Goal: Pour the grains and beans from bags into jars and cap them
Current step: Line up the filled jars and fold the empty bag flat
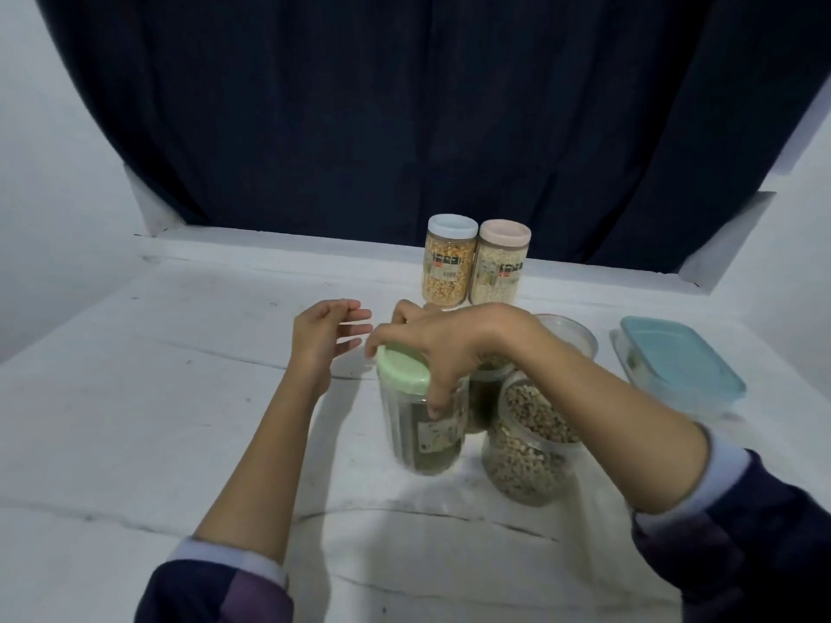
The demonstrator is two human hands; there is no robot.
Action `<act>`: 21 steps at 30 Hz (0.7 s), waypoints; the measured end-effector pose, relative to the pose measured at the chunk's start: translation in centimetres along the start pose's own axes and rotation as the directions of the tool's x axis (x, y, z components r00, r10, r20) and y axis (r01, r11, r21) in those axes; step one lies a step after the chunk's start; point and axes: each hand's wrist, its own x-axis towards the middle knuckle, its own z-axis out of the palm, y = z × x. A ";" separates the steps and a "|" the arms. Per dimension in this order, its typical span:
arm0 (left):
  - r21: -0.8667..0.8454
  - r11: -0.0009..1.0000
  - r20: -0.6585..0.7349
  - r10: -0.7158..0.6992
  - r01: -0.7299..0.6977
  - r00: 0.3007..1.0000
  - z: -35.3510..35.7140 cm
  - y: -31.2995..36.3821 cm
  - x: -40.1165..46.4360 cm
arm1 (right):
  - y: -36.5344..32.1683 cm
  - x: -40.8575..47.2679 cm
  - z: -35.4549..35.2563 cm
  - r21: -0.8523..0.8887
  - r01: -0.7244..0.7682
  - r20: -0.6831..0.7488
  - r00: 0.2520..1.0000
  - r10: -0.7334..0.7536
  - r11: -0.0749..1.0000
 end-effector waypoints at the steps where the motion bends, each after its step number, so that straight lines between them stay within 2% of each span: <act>1: -0.008 1.000 -0.018 -0.005 0.005 1.000 -0.4 -0.2 -0.1 | 0.1 0.9 0.0 0.029 0.005 -0.042 0.999 -0.004 1.000; 6: -0.047 0.998 -0.080 -0.044 0.040 0.996 -2.0 -1.0 -0.3 | 2.0 5.8 0.1 0.267 -0.024 -0.299 0.948 0.106 0.963; 10: -0.009 0.999 -0.017 -0.038 0.038 0.999 -2.2 -1.9 -0.2 | 5.4 8.3 -0.3 0.301 -0.125 -0.408 0.879 0.246 0.946; 13: 0.108 0.994 0.230 -0.036 0.011 0.973 -1.0 -2.6 -0.1 | 8.9 8.2 -0.6 0.309 -0.240 -0.391 0.850 0.353 0.920; 15: 0.186 0.982 0.462 -0.070 -0.020 0.884 0.8 -3.0 0.1 | 11.5 7.4 -0.5 0.332 -0.311 -0.372 0.825 0.426 0.890; 17: 0.278 0.960 0.620 -0.152 -0.034 0.769 3.2 -3.4 0.2 | 14.0 6.5 0.0 0.343 -0.382 -0.356 0.793 0.495 0.858; 19: 0.319 0.947 0.686 -0.198 -0.046 0.700 5.7 -3.8 0.2 | 16.3 5.4 0.5 0.363 -0.452 -0.346 0.747 0.568 0.815; 21: 0.308 0.949 0.686 -0.174 -0.065 0.706 7.5 -4.5 0.3 | 18.5 4.4 1.1 0.378 -0.535 -0.336 0.681 0.650 0.756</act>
